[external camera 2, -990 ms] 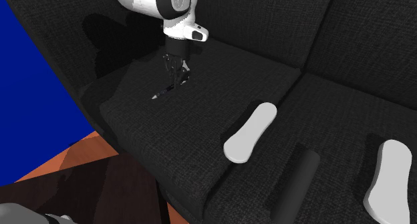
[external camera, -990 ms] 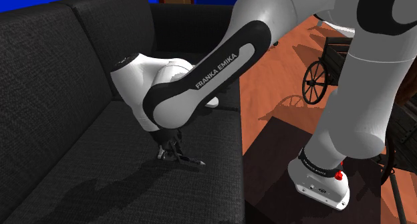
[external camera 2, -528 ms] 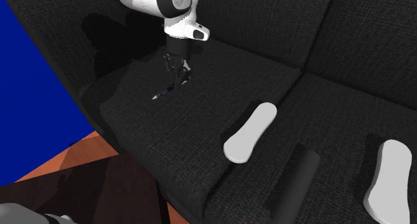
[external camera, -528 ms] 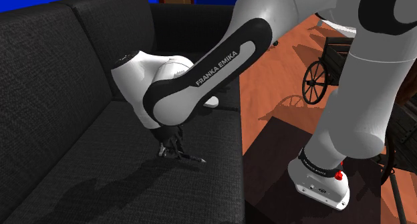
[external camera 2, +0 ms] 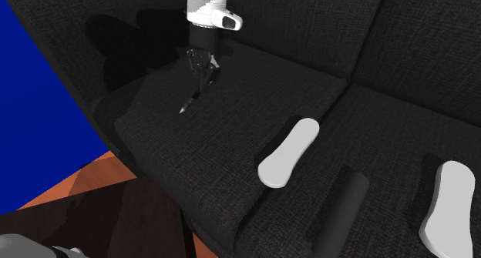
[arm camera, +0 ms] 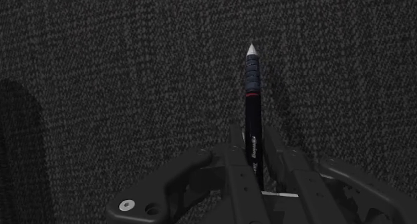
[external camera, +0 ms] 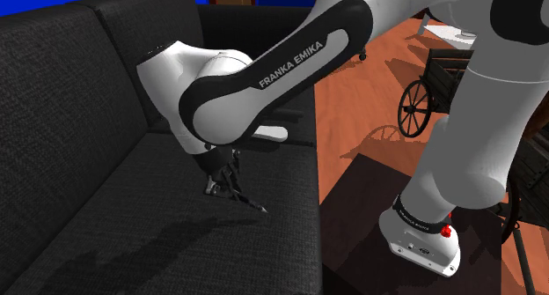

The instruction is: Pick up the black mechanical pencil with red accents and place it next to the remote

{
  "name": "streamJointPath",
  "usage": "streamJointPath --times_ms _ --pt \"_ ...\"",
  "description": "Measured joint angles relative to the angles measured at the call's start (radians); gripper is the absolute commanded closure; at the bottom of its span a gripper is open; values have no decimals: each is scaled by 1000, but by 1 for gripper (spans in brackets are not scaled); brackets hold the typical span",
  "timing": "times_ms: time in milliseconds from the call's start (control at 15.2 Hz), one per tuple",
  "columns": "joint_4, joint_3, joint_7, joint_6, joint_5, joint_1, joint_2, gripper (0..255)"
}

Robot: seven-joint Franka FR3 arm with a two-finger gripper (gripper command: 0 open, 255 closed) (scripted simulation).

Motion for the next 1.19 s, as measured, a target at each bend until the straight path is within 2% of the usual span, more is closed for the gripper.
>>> streamJointPath --times_ms 660,1188 --pt "66 -2 -22 -110 22 -10 -50 255" --pt "19 -89 -200 -108 1 -108 -97 255"
